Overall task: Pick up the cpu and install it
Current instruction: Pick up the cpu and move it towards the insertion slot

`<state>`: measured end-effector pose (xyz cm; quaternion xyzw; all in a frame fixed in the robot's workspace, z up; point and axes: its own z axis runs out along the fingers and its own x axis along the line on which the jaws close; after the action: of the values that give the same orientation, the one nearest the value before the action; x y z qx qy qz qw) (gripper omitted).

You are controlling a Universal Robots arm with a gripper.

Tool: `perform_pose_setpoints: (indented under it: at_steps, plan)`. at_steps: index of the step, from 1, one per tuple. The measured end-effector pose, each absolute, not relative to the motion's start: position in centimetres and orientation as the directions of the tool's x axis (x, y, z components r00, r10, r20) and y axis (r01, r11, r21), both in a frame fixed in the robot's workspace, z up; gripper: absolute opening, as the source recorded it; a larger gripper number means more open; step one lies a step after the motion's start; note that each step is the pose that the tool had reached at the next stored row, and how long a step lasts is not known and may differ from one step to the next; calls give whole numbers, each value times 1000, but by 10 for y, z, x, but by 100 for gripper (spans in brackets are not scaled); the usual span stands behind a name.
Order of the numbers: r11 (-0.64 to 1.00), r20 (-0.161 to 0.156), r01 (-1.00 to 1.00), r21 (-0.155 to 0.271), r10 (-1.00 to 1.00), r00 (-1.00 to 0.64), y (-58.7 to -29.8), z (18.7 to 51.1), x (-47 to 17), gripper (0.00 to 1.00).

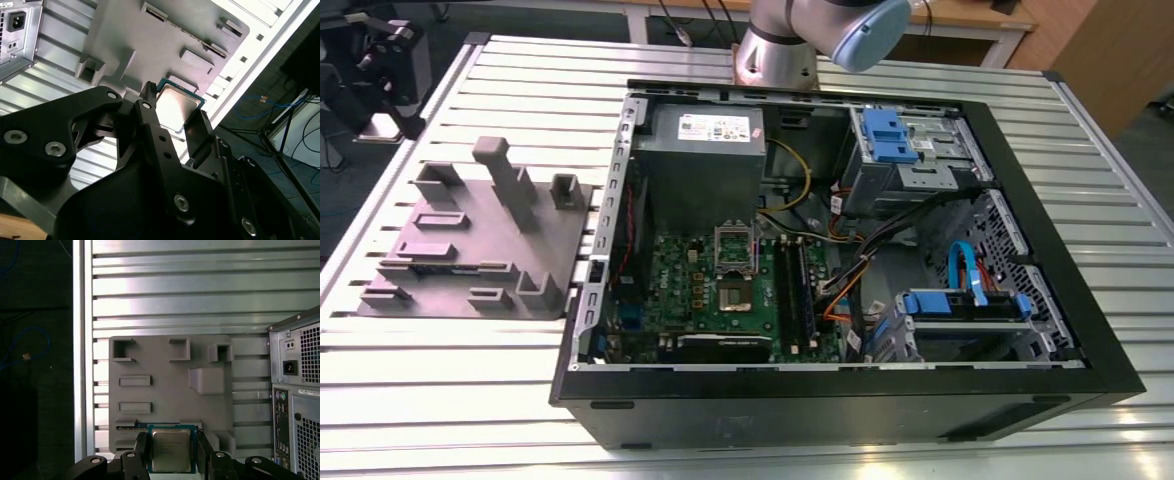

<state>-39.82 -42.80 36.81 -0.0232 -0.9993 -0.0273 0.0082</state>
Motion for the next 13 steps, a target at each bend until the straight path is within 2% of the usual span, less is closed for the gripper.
perform_pose_setpoints:
  at_steps: [13]
  plan:
    - [997,18,48,54,47,-999,-428,368,-394,47]
